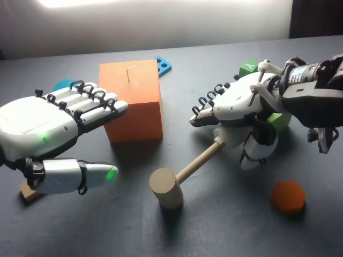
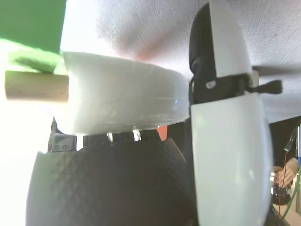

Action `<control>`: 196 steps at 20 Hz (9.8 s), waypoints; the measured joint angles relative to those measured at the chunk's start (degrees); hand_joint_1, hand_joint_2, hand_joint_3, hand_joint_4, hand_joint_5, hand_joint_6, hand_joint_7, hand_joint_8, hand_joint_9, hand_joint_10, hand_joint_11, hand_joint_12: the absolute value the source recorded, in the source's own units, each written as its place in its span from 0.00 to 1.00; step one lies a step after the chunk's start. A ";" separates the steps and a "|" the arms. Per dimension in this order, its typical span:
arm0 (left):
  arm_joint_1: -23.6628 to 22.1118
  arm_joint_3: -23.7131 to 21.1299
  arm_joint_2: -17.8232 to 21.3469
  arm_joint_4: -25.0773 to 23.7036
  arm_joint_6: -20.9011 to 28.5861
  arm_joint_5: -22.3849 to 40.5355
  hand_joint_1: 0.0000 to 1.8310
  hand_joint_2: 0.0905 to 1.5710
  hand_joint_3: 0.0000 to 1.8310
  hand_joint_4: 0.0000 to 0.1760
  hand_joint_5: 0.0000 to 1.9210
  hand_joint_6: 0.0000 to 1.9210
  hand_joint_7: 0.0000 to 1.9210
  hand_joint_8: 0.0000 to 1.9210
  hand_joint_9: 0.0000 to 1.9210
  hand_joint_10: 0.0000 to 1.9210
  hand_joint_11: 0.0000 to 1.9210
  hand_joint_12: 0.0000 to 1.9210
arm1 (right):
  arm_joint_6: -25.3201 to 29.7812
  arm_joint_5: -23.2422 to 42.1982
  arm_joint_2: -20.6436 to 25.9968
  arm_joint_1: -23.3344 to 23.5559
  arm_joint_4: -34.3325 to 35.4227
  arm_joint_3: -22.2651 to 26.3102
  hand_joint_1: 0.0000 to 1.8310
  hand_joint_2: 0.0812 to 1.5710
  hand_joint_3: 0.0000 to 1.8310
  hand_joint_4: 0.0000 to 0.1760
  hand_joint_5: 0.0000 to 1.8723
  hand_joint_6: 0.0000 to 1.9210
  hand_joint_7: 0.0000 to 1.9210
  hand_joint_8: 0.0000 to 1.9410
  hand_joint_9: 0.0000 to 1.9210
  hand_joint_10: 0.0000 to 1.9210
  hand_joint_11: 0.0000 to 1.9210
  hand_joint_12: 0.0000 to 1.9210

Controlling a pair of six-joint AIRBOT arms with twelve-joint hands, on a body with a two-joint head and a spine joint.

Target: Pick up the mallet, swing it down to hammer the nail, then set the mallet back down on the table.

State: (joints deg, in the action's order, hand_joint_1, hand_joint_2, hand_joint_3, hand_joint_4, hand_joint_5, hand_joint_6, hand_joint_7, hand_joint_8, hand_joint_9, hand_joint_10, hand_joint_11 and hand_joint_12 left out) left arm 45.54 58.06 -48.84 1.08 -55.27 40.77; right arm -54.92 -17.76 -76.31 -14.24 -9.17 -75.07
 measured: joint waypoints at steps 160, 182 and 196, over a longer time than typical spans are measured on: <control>-10.38 -3.85 6.93 -7.23 6.36 -9.49 0.00 0.77 0.00 0.00 0.00 0.00 0.00 0.00 0.00 0.00 0.00 0.00 | -117.44 15.65 4.68 -8.59 104.76 6.95 0.27 0.89 0.00 0.00 0.48 1.00 0.52 1.00 0.48 1.00 0.48 1.00; -11.04 -5.77 7.63 -6.95 6.54 -10.36 0.00 0.77 0.00 0.00 0.00 0.00 0.00 0.00 0.00 0.00 0.00 0.00 | -117.44 16.85 4.72 -8.39 104.91 6.91 0.12 0.77 0.00 0.00 0.36 0.02 0.38 0.06 0.29 0.25 0.09 0.60; -11.56 -6.05 7.65 -7.32 6.54 -10.80 0.00 0.77 0.00 0.00 0.00 0.00 0.00 0.00 0.00 0.00 0.00 0.00 | -117.44 20.13 7.39 -7.56 105.02 11.15 0.14 0.72 0.00 0.00 0.13 0.00 0.14 0.00 0.13 0.00 0.00 0.38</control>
State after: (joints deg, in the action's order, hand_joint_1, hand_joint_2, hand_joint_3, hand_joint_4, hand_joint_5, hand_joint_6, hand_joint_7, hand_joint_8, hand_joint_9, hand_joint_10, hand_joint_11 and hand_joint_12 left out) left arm 33.98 52.01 -41.19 -6.24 -48.73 29.98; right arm -172.35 2.37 -68.93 -21.80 95.85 -63.92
